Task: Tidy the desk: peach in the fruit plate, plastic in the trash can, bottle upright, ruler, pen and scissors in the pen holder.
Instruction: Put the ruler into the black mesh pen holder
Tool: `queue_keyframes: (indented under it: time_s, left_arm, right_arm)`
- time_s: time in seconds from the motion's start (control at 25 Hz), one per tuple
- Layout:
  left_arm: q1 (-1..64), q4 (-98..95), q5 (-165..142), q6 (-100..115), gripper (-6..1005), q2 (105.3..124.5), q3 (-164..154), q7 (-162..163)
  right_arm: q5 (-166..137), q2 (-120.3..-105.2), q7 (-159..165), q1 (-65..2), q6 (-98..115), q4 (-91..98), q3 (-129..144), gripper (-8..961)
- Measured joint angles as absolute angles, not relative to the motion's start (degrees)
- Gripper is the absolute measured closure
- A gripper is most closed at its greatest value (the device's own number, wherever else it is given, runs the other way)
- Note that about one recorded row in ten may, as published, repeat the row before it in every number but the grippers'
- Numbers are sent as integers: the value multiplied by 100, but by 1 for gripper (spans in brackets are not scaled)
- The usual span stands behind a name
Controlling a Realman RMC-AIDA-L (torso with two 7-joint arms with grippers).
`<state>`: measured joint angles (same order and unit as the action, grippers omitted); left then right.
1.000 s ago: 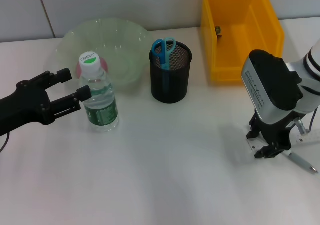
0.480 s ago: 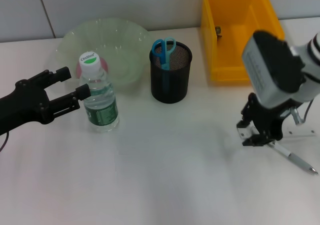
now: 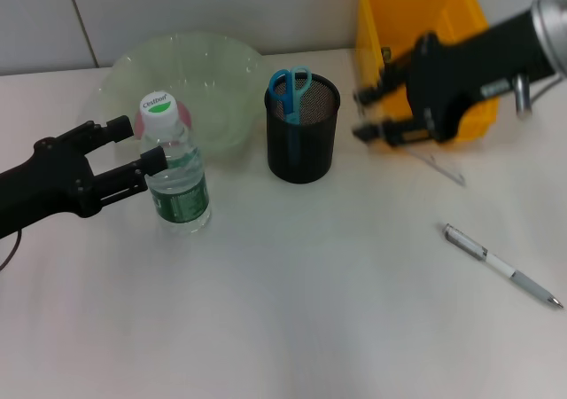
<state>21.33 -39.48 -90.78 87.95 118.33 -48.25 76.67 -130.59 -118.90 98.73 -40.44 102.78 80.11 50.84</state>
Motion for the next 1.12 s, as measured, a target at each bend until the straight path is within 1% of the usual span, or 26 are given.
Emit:
queue_keyframes:
  time_s: [0.28,0.6,0.72,1.12]
  left_arm:
    - [2186,-3950,-9118,8925,201,11839,-4938,7668]
    - [2197,-3995,-9129,9219,201,11813,-5105,7673]
    - [2197,-3997,-9133,9297,201,11806,-5106,7674]
    - [2188,-4008,-9162,9484,201,11787,-5106,7741]
  right_arm:
    - [-11420,-11907,10103,-3672,9038,8183,5019,571]
    - [-10416,-11923,9829,-3635,7748,7364,5798,571]
    - [-9882,-11938,9169,-3561,7020,6848,6327,571]
    - [-9448,-11944,8578,-3574,5906,6094,6980,566]
